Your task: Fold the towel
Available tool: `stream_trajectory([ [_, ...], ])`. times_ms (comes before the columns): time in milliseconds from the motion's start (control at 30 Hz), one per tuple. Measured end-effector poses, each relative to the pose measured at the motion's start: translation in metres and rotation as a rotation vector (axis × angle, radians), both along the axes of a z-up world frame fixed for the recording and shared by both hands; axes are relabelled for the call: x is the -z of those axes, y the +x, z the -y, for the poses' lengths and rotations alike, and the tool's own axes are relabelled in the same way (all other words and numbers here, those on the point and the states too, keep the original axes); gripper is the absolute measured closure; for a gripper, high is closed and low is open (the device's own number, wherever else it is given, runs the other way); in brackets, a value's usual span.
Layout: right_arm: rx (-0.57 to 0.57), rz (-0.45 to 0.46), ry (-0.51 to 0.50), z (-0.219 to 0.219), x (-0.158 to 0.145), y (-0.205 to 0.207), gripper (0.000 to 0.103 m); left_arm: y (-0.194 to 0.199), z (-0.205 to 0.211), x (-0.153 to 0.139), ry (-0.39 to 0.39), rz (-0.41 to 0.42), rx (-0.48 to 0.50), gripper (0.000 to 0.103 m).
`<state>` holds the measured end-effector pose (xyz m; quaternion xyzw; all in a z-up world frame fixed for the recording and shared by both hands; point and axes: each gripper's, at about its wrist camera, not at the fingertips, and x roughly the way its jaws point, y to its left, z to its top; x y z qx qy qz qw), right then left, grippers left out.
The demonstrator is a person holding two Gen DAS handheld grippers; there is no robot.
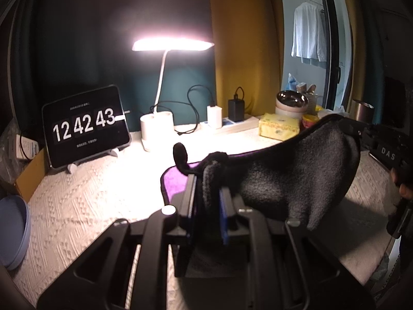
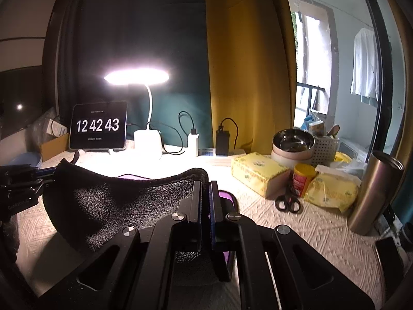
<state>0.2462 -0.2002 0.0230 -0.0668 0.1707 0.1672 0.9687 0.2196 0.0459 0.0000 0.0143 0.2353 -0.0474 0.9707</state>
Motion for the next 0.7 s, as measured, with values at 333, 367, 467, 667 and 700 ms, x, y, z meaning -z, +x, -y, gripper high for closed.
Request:
stream_trajectory([
  [333, 0.010, 0.003, -0.021, -0.006, -0.003, 0.042, 0.098, 0.035, -0.006, -0.008, 0.020, 0.012, -0.029, 0.087],
  [367, 0.013, 0.003, -0.021, -0.006, -0.003, 0.046, 0.098, 0.038, -0.006, -0.009, 0.023, 0.014, -0.030, 0.087],
  [467, 0.016, -0.001, -0.015, -0.006, -0.005, 0.058, 0.098, 0.047, -0.006, -0.012, 0.035, 0.019, -0.033, 0.086],
  [667, 0.020, 0.000, -0.025, -0.011, -0.008, 0.080, 0.098, 0.069, -0.006, -0.015, 0.060, 0.024, -0.041, 0.086],
  [700, 0.020, 0.002, -0.031, -0.012, -0.008, 0.083, 0.098, 0.073, -0.006, -0.015, 0.064, 0.024, -0.043, 0.086],
])
